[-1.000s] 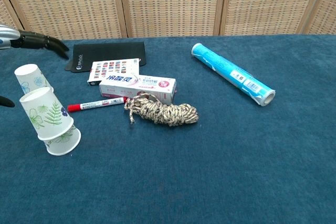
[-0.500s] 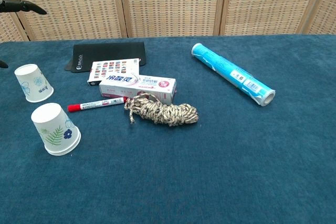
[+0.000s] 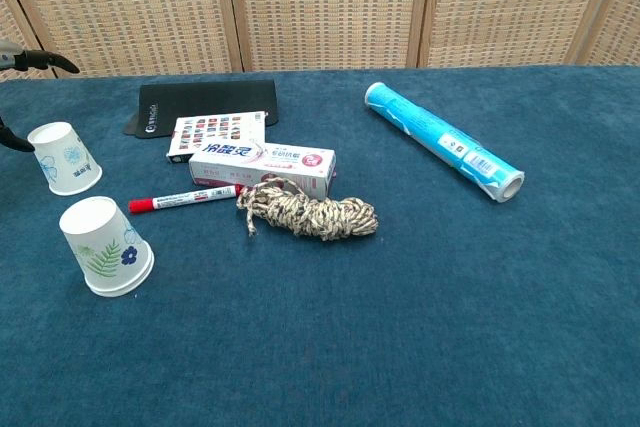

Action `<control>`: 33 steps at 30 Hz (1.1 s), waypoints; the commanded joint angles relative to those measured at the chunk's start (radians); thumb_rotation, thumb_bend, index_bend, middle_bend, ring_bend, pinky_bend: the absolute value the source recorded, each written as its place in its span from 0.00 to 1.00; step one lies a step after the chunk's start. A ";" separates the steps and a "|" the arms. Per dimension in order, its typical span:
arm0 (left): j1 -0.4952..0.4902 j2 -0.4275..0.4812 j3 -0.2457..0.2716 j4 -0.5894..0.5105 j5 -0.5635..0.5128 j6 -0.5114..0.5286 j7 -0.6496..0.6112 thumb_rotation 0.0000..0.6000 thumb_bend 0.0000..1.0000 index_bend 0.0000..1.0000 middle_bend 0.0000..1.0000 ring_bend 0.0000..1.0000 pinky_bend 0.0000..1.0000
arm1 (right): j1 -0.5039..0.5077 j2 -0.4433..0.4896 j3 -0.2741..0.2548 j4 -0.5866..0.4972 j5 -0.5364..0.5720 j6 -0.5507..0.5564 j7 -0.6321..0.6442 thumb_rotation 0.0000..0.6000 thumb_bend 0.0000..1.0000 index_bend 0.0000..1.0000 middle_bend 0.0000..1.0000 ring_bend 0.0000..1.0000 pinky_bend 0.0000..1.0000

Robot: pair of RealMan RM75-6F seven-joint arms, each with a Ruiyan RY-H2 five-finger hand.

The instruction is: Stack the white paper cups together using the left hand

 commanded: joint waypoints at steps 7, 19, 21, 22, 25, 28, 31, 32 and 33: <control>-0.019 -0.094 -0.015 0.157 -0.029 -0.079 -0.054 1.00 0.06 0.19 0.08 0.11 0.14 | 0.000 -0.001 0.001 0.001 0.003 0.000 -0.001 1.00 0.00 0.01 0.00 0.00 0.00; -0.023 -0.201 -0.013 0.307 0.062 -0.107 -0.287 1.00 0.13 0.33 0.20 0.23 0.31 | 0.005 -0.008 0.001 0.007 0.014 -0.013 -0.010 1.00 0.00 0.01 0.00 0.00 0.00; -0.024 -0.217 -0.007 0.339 0.077 -0.102 -0.298 1.00 0.19 0.45 0.31 0.33 0.38 | 0.006 -0.009 0.001 0.008 0.015 -0.015 -0.010 1.00 0.00 0.01 0.00 0.00 0.00; -0.025 -0.221 -0.006 0.349 0.080 -0.105 -0.299 1.00 0.21 0.49 0.34 0.36 0.40 | 0.006 -0.009 0.001 0.008 0.016 -0.016 -0.010 1.00 0.00 0.01 0.00 0.00 0.00; -0.024 -0.223 -0.007 0.361 0.087 -0.095 -0.306 1.00 0.30 0.58 0.43 0.43 0.43 | 0.007 -0.009 0.001 0.008 0.016 -0.019 -0.008 1.00 0.00 0.01 0.00 0.00 0.00; -0.018 -0.205 -0.012 0.348 0.094 -0.068 -0.313 1.00 0.36 0.61 0.45 0.46 0.45 | 0.007 -0.008 0.000 0.007 0.016 -0.019 -0.004 1.00 0.00 0.01 0.00 0.00 0.00; -0.010 -0.174 -0.015 0.312 0.103 -0.042 -0.321 1.00 0.36 0.61 0.45 0.46 0.45 | 0.007 -0.006 -0.001 0.006 0.013 -0.018 0.002 1.00 0.00 0.01 0.00 0.00 0.00; -0.007 -0.158 -0.017 0.291 0.107 -0.030 -0.325 1.00 0.35 0.61 0.45 0.46 0.45 | 0.006 -0.004 -0.001 0.005 0.011 -0.017 0.004 1.00 0.00 0.01 0.00 0.00 0.00; -0.003 -0.127 -0.021 0.249 0.119 0.001 -0.334 1.00 0.35 0.61 0.45 0.46 0.45 | 0.005 -0.003 -0.001 0.003 0.009 -0.014 0.007 1.00 0.00 0.01 0.00 0.00 0.00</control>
